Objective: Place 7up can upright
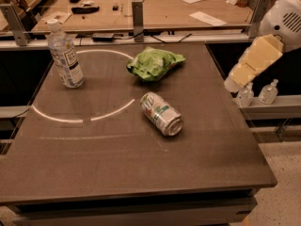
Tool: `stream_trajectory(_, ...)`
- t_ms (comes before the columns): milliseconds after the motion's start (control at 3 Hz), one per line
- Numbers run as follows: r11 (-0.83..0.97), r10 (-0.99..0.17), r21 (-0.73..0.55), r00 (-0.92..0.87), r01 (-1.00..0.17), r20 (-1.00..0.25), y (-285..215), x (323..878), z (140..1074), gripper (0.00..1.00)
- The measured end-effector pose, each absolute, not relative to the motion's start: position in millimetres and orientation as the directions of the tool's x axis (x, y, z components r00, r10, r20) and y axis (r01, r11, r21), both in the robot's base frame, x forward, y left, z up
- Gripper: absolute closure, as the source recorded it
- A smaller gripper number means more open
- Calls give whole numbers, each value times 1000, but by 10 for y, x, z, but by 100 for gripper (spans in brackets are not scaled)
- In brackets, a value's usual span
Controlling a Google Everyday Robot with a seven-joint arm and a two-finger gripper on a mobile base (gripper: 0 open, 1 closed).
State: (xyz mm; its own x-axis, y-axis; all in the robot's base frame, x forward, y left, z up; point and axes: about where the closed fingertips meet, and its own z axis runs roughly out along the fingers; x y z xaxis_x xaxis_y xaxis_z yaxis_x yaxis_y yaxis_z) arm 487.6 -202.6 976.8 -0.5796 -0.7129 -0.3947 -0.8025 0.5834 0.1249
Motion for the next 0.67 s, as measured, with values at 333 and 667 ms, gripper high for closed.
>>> stream_trajectory(333,673,-619,193,-687,-714,-381,-1820,4933,9739,0)
stream_trajectory(667,753,-533,274,-798,-599,-281,-1646,4874,9483,0)
